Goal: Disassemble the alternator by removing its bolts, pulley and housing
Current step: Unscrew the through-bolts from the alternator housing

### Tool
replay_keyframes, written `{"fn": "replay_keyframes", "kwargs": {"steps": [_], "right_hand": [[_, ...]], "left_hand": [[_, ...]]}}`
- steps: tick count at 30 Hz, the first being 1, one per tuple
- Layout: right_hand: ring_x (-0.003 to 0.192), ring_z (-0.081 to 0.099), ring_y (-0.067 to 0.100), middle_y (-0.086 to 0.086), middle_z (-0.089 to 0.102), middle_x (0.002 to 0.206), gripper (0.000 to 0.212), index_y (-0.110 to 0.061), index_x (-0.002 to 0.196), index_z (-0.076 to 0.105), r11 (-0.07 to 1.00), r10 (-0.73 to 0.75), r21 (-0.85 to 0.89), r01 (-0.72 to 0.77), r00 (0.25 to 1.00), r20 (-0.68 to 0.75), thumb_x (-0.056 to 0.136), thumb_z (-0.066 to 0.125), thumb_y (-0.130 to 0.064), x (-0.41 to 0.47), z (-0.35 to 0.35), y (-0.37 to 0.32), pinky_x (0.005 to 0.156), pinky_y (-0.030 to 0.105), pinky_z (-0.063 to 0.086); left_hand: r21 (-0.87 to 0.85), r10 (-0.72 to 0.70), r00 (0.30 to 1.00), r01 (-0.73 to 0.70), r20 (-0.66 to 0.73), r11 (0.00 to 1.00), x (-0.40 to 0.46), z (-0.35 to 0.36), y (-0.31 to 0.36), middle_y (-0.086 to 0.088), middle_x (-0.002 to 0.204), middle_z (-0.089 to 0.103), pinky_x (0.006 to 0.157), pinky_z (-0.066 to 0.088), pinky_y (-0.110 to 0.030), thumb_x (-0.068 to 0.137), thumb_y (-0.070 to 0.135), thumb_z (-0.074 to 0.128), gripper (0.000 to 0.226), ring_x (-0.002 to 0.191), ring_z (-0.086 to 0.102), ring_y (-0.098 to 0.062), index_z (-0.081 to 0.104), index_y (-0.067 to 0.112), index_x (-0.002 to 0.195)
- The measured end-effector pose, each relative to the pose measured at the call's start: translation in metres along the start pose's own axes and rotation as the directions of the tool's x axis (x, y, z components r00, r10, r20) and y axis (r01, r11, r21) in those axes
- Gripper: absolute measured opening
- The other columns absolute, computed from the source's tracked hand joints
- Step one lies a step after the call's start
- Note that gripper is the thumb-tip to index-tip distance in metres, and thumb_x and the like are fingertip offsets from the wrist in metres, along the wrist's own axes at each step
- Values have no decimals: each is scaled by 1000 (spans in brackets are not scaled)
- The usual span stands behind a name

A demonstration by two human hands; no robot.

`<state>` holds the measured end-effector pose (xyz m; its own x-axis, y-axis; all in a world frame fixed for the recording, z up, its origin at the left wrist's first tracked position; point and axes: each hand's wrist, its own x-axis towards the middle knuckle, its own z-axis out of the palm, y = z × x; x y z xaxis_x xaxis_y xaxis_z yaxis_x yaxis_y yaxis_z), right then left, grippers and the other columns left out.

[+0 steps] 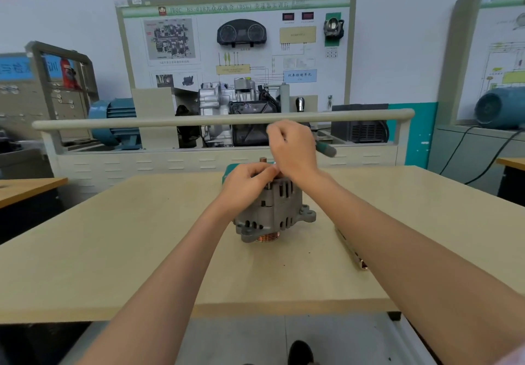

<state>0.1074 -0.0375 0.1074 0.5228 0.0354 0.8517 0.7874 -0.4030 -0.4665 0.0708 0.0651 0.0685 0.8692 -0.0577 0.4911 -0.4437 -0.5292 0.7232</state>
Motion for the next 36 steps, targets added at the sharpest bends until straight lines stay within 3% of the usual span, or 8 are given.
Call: {"fn": "replay_keyframes", "kwargs": {"steps": [8,11,15,20,25,31,34,36], "right_hand": [[51,36,22,0,34,38,47,-16,37,34,899,191,361,-247,964,183,82,41,-23,16,19,-16,59,35,34],[47,33,21,7,34,42,38,-11,41,35,973,57,214,-83,990,126,77,39,-24,8,23,-18,50,34,30],[46,28,8,-13,24,40,44,-26,43,22,991,-136,-9,136,990,-39,80,45,-17,-1,29,-21,55,24,26],[63,39,20,-6,37,50,37,-17,47,37,955,-156,-269,126,983,-94,83,49,-17,-5,27,-23,67,34,32],[84,49,27,9,59,89,33,-8,85,64,654,-132,-753,76,991,-15,85,41,-32,-11,34,-26,77,37,31],[67,41,19,-3,46,59,29,-13,56,56,894,-160,-440,82,977,-142,81,48,-23,-10,26,-22,72,33,29],[53,29,11,-11,25,44,39,-24,42,26,992,-117,-70,108,984,-135,76,43,-19,-9,20,-23,61,27,22],[50,27,13,-3,27,41,36,-17,40,27,966,21,258,3,996,-89,74,40,-17,-6,15,-23,58,28,23]], "left_hand": [[-167,-39,995,54,93,984,3,-11,-4,8,79,74,58,45,-9,96,28,53,24,72,68,-2,72,28,81],[-174,-31,999,34,21,984,2,-8,-6,3,78,73,65,48,-17,93,21,57,23,73,66,-7,70,26,75],[-153,-75,997,77,20,985,3,-12,-8,4,61,65,57,45,-17,90,9,58,26,62,60,-7,62,16,65],[-141,-117,993,112,-27,984,5,-8,-10,1,57,55,48,34,-15,86,3,56,29,59,47,-12,50,14,60],[-97,-39,997,32,-72,995,6,-7,-11,2,75,60,60,41,-24,89,3,51,29,68,49,-8,53,28,75],[-114,-57,995,48,-83,992,9,-2,-15,11,47,54,52,33,-23,83,4,55,27,55,46,-8,52,18,60],[-124,-13,998,6,-58,992,7,-2,-14,13,49,59,54,39,-21,85,8,59,33,56,53,-5,57,24,56],[-132,29,999,-32,-26,991,5,-2,-11,11,63,68,58,46,-17,88,16,60,30,63,60,-2,68,31,62]]}}
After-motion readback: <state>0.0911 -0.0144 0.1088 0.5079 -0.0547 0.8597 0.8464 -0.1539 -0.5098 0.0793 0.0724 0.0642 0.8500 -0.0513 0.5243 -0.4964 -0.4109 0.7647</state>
